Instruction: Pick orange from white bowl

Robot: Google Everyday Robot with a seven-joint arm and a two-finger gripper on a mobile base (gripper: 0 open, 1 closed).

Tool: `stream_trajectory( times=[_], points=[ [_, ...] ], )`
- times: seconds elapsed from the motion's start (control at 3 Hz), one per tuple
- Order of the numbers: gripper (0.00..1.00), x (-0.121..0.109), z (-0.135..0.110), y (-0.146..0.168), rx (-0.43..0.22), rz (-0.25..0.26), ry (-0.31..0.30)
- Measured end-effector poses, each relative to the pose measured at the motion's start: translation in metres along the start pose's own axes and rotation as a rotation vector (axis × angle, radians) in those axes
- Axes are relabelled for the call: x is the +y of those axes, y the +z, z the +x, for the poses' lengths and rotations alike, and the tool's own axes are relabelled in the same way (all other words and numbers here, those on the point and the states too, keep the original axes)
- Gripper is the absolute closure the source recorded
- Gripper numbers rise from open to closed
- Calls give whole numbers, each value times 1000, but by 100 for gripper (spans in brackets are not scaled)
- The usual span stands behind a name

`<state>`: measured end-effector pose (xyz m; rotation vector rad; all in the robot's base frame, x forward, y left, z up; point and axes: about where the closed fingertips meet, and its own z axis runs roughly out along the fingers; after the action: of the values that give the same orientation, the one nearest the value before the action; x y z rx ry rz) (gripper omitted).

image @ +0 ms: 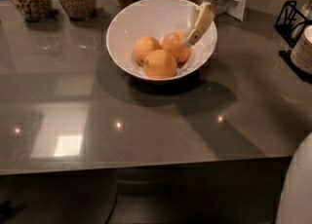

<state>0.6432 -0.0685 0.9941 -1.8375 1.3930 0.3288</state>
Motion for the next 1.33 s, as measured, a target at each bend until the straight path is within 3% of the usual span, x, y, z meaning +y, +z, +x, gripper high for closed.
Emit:
stream_trajectory(
  times=[0.33,0.67,1.0,1.33],
  points=[
    [0,-2,1,26,-79,-44,-4],
    [0,-2,1,26,-78,-44,-4],
    [0,1,3,28,-46,-55,-3],
    [0,9,12,27,64,-77,6]
  ],
)
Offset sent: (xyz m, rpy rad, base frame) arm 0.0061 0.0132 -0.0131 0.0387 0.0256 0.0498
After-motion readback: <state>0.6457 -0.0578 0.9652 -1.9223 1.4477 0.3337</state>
